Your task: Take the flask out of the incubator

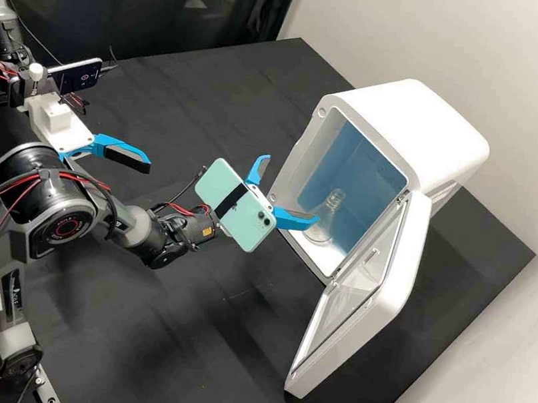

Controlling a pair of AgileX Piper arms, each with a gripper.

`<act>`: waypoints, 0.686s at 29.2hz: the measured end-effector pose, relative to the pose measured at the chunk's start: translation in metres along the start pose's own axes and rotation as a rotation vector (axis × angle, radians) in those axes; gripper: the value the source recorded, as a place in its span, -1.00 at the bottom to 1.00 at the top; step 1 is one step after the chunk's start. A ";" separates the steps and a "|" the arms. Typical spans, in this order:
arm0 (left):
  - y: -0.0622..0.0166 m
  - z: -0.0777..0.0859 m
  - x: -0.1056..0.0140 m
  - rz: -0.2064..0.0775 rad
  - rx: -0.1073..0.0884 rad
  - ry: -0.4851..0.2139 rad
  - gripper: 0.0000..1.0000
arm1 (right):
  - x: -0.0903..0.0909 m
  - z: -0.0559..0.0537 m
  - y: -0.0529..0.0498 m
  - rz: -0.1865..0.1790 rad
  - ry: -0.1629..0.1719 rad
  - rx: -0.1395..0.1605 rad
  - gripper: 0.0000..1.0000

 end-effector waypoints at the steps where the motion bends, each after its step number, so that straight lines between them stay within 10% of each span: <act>1: 0.0000 0.000 0.000 0.000 0.000 0.000 1.00 | 0.000 0.000 0.000 0.000 0.000 0.000 1.00; 12: -0.0081 -0.005 0.005 -0.025 0.002 0.012 1.00 | 0.000 0.000 0.000 0.000 0.000 0.000 1.00; 20: -0.0393 -0.023 0.012 -0.126 -0.002 0.068 1.00 | 0.000 0.000 0.000 0.000 0.000 0.000 1.00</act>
